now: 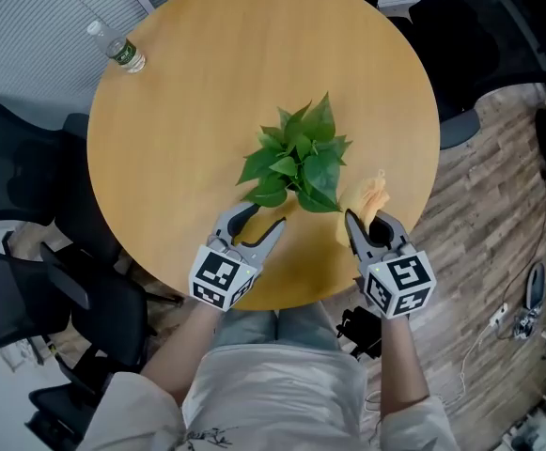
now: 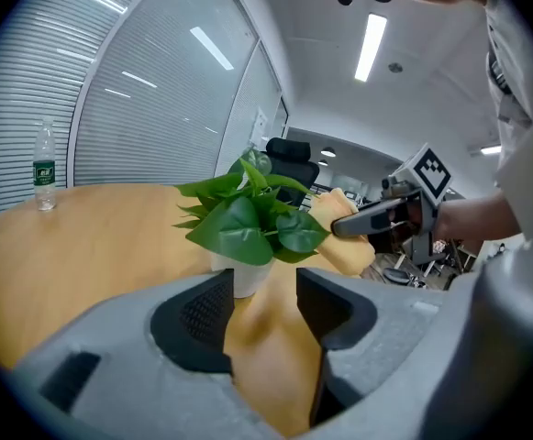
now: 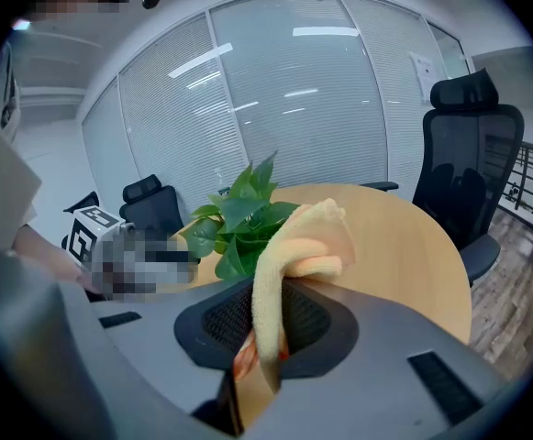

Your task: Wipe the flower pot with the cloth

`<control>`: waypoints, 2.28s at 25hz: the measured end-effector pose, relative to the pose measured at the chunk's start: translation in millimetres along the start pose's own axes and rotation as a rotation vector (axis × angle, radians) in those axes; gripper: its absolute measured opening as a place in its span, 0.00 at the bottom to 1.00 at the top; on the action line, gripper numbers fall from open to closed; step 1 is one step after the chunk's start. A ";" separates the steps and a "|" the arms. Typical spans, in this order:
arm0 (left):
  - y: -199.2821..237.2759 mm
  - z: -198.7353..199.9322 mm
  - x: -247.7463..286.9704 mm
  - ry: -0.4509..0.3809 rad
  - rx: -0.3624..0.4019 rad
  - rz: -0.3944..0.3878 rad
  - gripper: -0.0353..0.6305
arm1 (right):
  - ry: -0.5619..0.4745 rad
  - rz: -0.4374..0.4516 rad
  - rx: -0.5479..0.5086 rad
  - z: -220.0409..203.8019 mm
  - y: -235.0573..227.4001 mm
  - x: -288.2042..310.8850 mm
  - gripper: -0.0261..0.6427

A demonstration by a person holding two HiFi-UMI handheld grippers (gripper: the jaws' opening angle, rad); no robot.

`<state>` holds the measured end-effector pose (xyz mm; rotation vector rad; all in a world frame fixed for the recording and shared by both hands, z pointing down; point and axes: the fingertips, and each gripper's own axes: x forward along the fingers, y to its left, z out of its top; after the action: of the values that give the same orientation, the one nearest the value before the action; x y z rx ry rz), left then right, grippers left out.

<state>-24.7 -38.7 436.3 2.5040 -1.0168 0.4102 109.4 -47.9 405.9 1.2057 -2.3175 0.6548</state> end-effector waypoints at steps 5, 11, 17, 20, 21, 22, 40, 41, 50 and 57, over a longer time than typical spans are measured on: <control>13.5 -6.0 20.7 -0.038 0.034 -0.036 0.52 | 0.044 0.017 -0.013 -15.2 -10.0 21.1 0.12; 29.8 -6.7 40.2 -0.051 0.046 -0.095 0.58 | 0.068 0.038 -0.012 -22.0 -16.0 38.6 0.12; 38.8 -3.3 57.2 -0.056 0.109 -0.133 0.63 | 0.084 0.057 -0.027 -24.1 -22.1 56.5 0.12; 40.4 0.3 62.5 -0.068 0.122 -0.151 0.63 | 0.093 0.056 -0.031 -24.3 -28.0 67.0 0.12; 40.6 1.5 64.3 -0.071 0.121 -0.159 0.63 | 0.096 0.053 -0.034 -23.5 -30.6 70.6 0.12; 40.2 2.4 65.8 -0.073 0.120 -0.169 0.63 | 0.096 0.050 -0.036 -22.3 -32.9 73.9 0.12; 33.9 -0.5 70.6 -0.081 0.115 -0.226 0.58 | 0.125 0.104 -0.199 -18.4 -22.7 107.3 0.12; 34.0 -0.8 70.8 -0.080 0.114 -0.224 0.58 | 0.127 0.107 -0.205 -18.7 -21.8 106.9 0.12; 32.3 0.8 71.0 -0.083 0.107 -0.210 0.58 | 0.161 0.127 -0.258 -29.8 -10.7 100.4 0.12; 30.6 0.0 72.5 -0.090 0.096 -0.177 0.58 | 0.189 0.156 -0.291 -43.7 10.8 94.8 0.12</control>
<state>3.6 -101.7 473.9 2.6928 -0.8158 0.3015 58.3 -75.9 493.2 0.8038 -2.2651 0.4418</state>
